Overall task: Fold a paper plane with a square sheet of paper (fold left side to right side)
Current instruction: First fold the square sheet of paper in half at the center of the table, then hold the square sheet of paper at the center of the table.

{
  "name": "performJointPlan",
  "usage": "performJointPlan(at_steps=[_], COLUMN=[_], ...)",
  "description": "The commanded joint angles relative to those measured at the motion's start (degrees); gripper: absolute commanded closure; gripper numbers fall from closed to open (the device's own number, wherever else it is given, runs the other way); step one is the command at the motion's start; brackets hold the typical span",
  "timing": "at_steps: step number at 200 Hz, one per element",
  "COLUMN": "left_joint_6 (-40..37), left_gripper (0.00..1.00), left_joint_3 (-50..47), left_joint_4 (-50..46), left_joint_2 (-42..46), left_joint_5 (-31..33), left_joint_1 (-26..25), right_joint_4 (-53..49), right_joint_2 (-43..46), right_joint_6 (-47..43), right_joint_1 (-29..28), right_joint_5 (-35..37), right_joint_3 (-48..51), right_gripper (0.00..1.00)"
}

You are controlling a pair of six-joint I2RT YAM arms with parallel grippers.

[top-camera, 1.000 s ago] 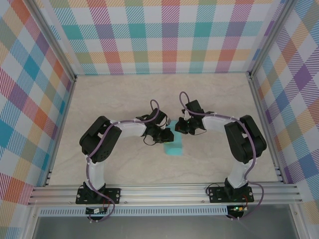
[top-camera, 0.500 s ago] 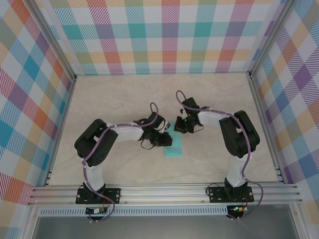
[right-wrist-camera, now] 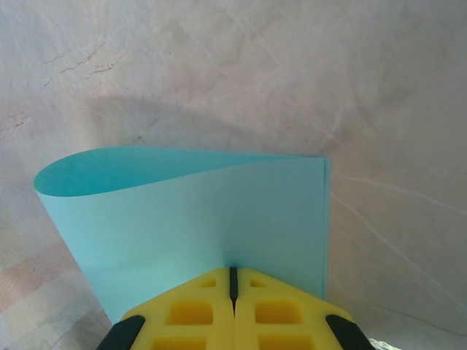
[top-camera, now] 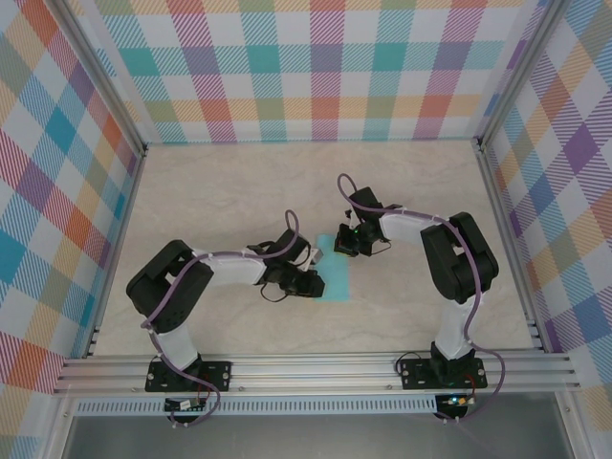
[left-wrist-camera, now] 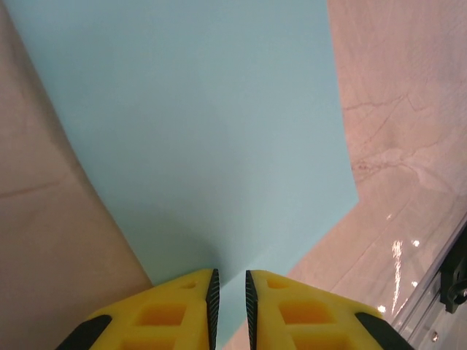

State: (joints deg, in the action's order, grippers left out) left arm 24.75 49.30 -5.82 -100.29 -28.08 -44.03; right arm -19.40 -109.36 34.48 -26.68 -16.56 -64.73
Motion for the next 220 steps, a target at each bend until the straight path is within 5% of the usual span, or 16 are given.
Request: performJointPlan(at_steps=[1, 70, 119, 190, 220], left_joint_6=[-0.96, -0.3, 1.05, 2.62, 2.92], left_gripper=[0.8, 0.79, 0.72, 0.8, 0.81], left_joint_3=[-1.78, -3.48, 1.66, 9.56, 10.09], left_joint_4=[-2.79, -4.37, -3.64, 2.69, 2.33], left_joint_2=[2.23, 7.08, 15.11, -1.91, -4.7], left_joint_5=[-2.6, -0.84, -1.66, -6.01, -3.05], left_joint_1=[-2.02, -3.77, -0.52, 4.24, 4.24], right_joint_4=[-4.34, -4.33, -4.42, -4.76, -4.58], right_joint_2=[-2.47, -1.83, -1.45, -1.07, -1.28], right_joint_6=[-0.37, -1.07, -1.69, -1.97, -2.04], right_joint_1=[0.04, -0.04, -0.13, -0.59, -0.83], right_joint_5=[3.2, 2.85, 2.85, 3.11, 3.05], right_joint_3=[0.48, 0.48, 0.56, 0.13, -0.12], right_gripper=[0.98, 0.98, 0.97, 0.97, 0.97])
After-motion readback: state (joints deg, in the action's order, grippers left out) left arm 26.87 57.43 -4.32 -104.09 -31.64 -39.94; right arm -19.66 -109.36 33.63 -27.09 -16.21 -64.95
